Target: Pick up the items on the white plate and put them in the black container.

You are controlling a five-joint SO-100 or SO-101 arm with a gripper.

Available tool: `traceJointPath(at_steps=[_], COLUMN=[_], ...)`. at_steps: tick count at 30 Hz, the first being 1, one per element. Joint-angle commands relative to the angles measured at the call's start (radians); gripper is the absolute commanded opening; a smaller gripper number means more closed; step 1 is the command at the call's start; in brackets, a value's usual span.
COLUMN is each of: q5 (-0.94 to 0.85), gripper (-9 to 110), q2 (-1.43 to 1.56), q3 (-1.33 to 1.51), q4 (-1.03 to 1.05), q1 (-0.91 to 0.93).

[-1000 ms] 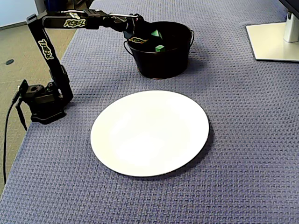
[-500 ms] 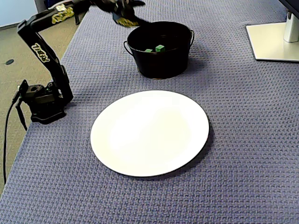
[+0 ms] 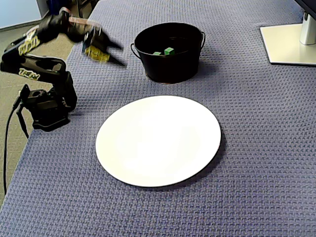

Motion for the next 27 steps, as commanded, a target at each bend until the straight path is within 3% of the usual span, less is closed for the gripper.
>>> traceJointPath(at_steps=[1,4,9,13,27], q5=[-0.048,-0.086,-0.078,-0.117,-0.094], gripper=[24,18,0,0,5], q2=[0.160,0.189,0.291,0.385,0.402], q3=[0.279,0.426,0.426,0.428,0.426], q4=[0.018,0.018,0.321,0.563,0.575], q1=[0.057,0.066,0.006,-0.008,0.054])
